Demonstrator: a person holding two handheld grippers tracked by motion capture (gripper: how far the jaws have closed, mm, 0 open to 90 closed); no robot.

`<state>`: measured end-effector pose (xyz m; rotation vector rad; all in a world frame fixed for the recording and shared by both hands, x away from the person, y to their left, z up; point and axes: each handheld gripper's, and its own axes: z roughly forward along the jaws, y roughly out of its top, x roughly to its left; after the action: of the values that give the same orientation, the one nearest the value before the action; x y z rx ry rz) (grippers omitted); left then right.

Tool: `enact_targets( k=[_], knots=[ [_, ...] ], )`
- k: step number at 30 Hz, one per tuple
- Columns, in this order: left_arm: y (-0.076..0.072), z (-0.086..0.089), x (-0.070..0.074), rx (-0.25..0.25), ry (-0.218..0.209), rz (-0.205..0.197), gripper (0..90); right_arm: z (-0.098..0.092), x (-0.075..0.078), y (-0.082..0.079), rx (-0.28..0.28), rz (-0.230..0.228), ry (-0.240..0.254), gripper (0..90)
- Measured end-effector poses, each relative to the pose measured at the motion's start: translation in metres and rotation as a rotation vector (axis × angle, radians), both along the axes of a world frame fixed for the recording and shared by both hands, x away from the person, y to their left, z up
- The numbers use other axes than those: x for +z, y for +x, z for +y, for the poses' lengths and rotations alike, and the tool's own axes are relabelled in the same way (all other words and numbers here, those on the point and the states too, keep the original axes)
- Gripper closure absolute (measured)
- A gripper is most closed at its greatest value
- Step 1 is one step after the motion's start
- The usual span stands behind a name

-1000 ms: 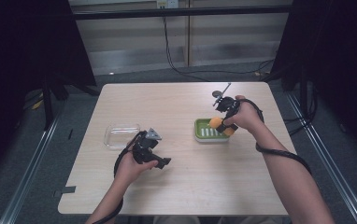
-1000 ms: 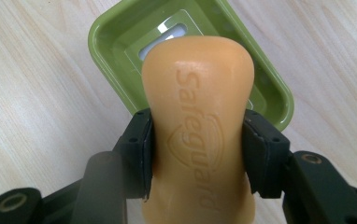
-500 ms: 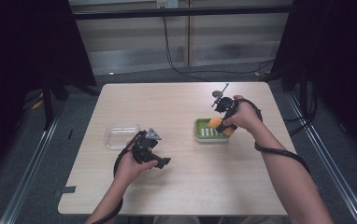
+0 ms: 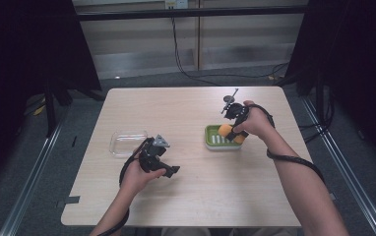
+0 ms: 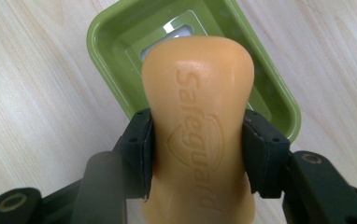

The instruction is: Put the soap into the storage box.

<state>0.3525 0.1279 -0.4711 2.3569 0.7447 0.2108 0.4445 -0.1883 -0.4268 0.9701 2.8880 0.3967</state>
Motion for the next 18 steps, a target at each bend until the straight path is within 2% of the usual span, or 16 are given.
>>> enact_targets(
  k=[2, 7, 18],
  knots=[
    [-0.0001, 0.0009, 0.0008, -0.001, 0.006, 0.012, 6.2, 0.0002, -0.0002, 0.0009, 0.002, -0.001, 0.003, 50.1],
    [-0.0009, -0.0009, -0.0006, 0.008, -0.008, 0.011, 6.2, 0.0005, -0.0009, 0.0028, 0.004, -0.002, 0.008, 50.1],
    [-0.0004, -0.0009, -0.002, 0.011, -0.005, 0.009, 6.2, 0.0008, -0.0024, 0.0062, 0.007, 0.004, 0.008, 50.0]
  ],
)
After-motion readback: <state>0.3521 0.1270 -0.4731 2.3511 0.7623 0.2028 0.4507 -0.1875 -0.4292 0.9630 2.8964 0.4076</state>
